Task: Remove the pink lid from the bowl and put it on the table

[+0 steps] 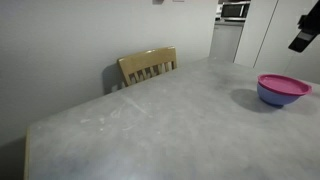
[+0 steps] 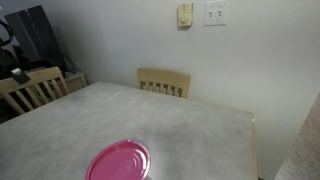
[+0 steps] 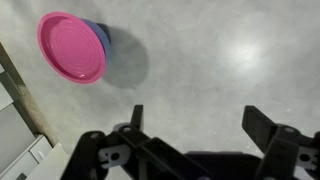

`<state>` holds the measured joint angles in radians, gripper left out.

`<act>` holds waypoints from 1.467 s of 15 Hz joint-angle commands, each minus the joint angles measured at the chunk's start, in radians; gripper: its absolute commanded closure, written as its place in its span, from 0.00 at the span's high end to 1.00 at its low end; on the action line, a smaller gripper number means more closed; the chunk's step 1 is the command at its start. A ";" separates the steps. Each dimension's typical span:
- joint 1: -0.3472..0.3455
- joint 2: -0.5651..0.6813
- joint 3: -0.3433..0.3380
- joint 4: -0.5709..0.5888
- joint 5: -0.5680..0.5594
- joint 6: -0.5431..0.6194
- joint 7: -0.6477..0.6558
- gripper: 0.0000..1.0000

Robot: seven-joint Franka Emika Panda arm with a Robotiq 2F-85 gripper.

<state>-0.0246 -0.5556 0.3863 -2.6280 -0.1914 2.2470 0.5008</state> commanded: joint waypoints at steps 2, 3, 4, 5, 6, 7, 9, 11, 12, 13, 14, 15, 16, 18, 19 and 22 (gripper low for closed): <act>0.022 0.005 -0.021 0.001 -0.015 -0.004 0.011 1.00; 0.022 0.005 -0.021 0.001 -0.015 -0.004 0.011 1.00; 0.022 0.005 -0.021 0.001 -0.015 -0.004 0.011 1.00; 0.019 0.007 -0.019 0.005 -0.020 -0.007 0.016 1.00; 0.014 0.009 -0.019 0.006 -0.024 -0.006 0.024 1.00; 0.011 0.010 -0.024 0.005 -0.023 0.001 0.030 1.00; 0.001 0.008 -0.039 -0.004 -0.019 0.023 0.048 1.00; -0.019 0.006 -0.059 -0.019 -0.029 0.059 0.071 1.00; -0.025 0.007 -0.071 -0.025 -0.029 0.075 0.079 1.00; -0.037 0.008 -0.085 -0.037 -0.030 0.104 0.090 1.00; -0.049 0.010 -0.097 -0.048 -0.031 0.128 0.102 1.00; -0.059 0.015 -0.113 -0.060 -0.026 0.157 0.108 1.00; -0.069 0.021 -0.129 -0.073 -0.021 0.181 0.107 1.00; -0.092 0.026 -0.164 -0.106 -0.010 0.233 0.103 1.00; -0.101 0.023 -0.186 -0.130 -0.003 0.270 0.097 1.00; -0.147 0.037 -0.240 -0.193 0.004 0.388 0.078 1.00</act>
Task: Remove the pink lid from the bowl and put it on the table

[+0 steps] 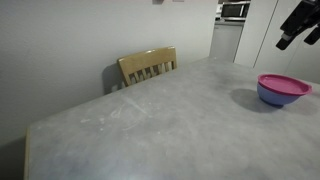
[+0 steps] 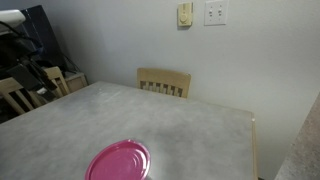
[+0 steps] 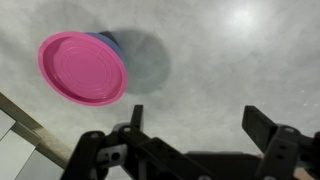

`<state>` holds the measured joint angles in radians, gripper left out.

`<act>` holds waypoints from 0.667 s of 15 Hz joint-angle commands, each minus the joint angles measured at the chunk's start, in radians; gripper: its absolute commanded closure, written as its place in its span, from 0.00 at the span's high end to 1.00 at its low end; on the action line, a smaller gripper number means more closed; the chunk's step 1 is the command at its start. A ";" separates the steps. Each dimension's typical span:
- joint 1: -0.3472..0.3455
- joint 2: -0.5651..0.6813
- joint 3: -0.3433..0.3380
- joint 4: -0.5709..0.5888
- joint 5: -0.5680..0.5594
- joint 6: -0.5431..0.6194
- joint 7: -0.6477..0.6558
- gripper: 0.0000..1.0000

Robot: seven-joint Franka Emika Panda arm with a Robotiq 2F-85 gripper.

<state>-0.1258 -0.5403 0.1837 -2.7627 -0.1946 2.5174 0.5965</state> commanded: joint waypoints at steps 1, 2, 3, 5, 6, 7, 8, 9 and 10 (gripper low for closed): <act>-0.074 0.096 -0.057 -0.020 -0.002 0.160 -0.039 1.00; -0.079 0.121 -0.085 -0.034 0.016 0.206 -0.063 1.00; -0.087 0.155 -0.111 -0.035 0.029 0.247 -0.092 1.00; -0.096 0.238 -0.169 -0.035 0.059 0.344 -0.168 1.00; -0.090 0.261 -0.202 -0.035 0.087 0.364 -0.207 1.00; -0.100 0.187 -0.143 -0.035 0.069 0.293 -0.152 1.00; -0.100 0.224 -0.170 -0.033 0.084 0.323 -0.184 1.00; -0.100 0.248 -0.183 -0.031 0.087 0.338 -0.195 1.00; -0.100 0.259 -0.187 -0.029 0.087 0.346 -0.197 1.00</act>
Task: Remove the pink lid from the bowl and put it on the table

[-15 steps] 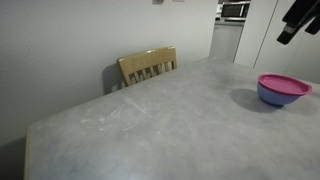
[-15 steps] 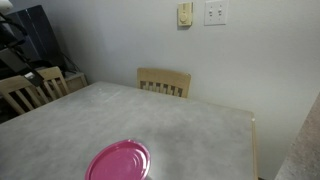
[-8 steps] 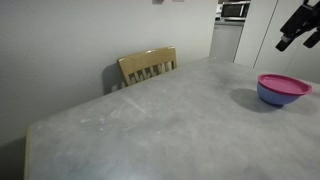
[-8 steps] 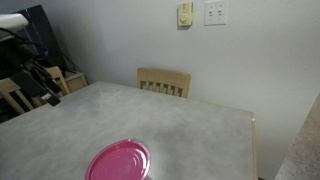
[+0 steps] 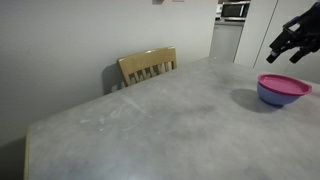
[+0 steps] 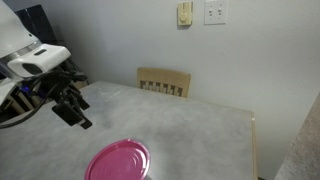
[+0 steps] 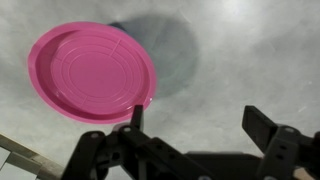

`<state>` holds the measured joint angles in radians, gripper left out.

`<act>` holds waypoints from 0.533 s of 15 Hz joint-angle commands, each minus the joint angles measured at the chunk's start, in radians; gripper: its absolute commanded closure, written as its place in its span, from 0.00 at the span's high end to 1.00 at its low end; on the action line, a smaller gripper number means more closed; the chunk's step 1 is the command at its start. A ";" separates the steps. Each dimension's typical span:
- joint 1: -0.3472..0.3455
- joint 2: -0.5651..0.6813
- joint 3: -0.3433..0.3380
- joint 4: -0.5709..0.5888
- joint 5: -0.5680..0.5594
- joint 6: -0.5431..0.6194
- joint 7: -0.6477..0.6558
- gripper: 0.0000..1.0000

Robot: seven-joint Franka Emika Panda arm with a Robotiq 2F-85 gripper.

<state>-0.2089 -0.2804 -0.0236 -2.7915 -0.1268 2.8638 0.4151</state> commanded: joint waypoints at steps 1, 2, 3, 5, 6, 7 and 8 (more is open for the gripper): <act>-0.016 0.001 0.020 0.000 0.019 0.001 -0.015 1.00; -0.016 0.000 0.021 0.001 0.019 0.001 -0.015 1.00; -0.016 -0.001 0.021 0.001 0.019 0.001 -0.016 1.00; -0.016 -0.002 0.021 0.002 0.020 0.001 -0.016 1.00; -0.027 -0.010 0.031 0.004 0.007 -0.004 0.002 1.00; -0.036 -0.018 0.039 0.009 0.003 -0.026 0.018 1.00; -0.012 -0.025 0.022 0.016 0.040 -0.058 0.000 1.00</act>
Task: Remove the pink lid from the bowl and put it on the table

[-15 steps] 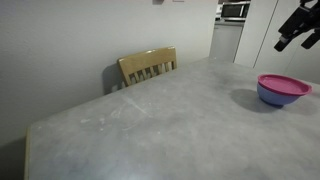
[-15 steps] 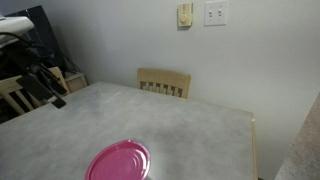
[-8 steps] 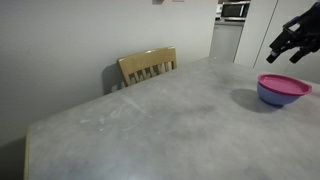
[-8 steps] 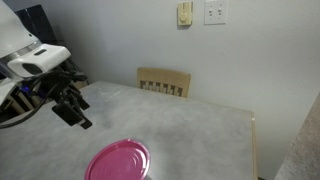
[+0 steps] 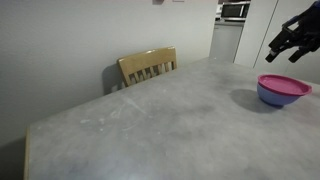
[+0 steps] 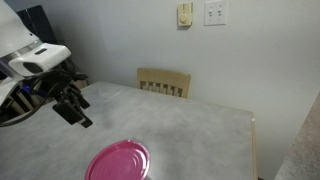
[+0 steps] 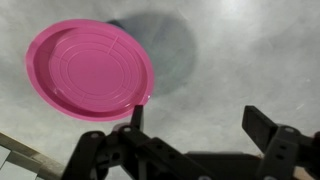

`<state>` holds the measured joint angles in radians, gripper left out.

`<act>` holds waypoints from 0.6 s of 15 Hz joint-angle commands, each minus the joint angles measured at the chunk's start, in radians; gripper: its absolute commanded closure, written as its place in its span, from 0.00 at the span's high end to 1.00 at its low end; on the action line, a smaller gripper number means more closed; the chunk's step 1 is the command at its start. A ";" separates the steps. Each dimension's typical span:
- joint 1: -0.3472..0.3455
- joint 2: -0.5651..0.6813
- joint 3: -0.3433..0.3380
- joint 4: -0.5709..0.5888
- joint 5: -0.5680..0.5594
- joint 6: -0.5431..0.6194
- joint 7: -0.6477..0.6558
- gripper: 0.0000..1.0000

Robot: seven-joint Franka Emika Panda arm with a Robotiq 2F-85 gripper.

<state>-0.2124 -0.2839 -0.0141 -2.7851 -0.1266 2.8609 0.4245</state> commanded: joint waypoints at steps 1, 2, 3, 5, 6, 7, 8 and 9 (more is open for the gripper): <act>-0.003 -0.025 0.004 0.016 0.053 -0.076 -0.023 1.00; -0.005 -0.026 -0.004 0.030 0.065 -0.118 -0.030 1.00; -0.012 -0.030 -0.007 0.041 0.070 -0.152 -0.026 1.00; -0.032 -0.033 -0.024 0.072 0.062 -0.242 -0.026 1.00; -0.046 -0.030 -0.033 0.087 0.049 -0.275 -0.026 1.00; -0.054 -0.024 -0.048 0.103 0.040 -0.301 -0.041 1.00; -0.061 -0.007 -0.070 0.122 0.037 -0.320 -0.070 1.00; -0.061 0.012 -0.097 0.143 0.048 -0.338 -0.110 1.00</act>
<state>-0.2485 -0.3131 -0.0626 -2.7003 -0.0814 2.5911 0.4021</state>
